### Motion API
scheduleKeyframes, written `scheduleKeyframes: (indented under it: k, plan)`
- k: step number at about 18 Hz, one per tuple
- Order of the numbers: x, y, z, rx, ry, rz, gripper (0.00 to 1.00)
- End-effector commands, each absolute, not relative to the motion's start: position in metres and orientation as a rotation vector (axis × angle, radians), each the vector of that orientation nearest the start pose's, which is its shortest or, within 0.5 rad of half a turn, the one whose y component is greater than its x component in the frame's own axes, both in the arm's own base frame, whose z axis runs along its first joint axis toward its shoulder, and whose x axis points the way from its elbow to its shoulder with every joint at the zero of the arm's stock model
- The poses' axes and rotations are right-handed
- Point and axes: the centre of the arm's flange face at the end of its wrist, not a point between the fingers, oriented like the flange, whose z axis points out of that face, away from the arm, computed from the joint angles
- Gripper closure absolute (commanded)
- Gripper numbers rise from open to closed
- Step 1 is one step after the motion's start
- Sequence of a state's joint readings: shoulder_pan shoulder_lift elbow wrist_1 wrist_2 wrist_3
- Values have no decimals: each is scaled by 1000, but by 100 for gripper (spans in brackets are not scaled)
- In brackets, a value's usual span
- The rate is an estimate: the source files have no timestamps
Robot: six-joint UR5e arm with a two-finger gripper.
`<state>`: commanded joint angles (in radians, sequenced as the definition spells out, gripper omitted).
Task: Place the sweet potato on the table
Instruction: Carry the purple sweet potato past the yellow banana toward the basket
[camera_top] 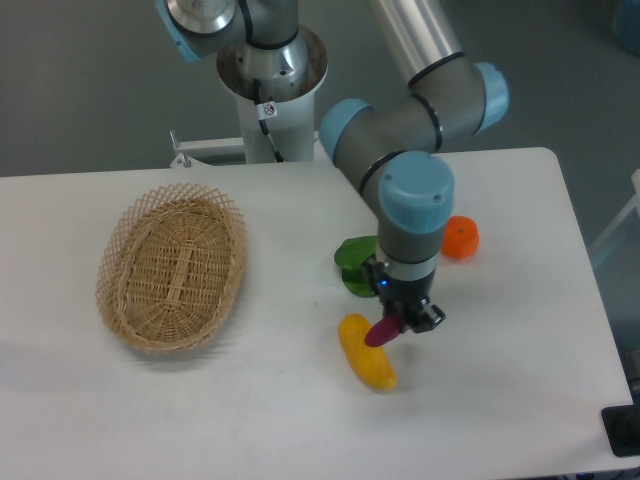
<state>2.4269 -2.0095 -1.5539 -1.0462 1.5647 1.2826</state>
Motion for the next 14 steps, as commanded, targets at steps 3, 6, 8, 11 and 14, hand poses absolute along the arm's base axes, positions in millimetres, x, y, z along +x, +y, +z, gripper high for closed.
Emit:
scheduleKeyframes:
  k: [3, 6, 8, 11, 14]
  plan:
    - [-383, 541, 286, -3025, 624, 102, 83]
    - [-365, 555, 274, -3038, 598, 68, 82]
    - [-353, 565, 266, -3046, 580, 52, 81]
    - [-332, 580, 250, -3063, 558, 21, 81]
    - [-320, 588, 241, -3072, 548, 1, 81]
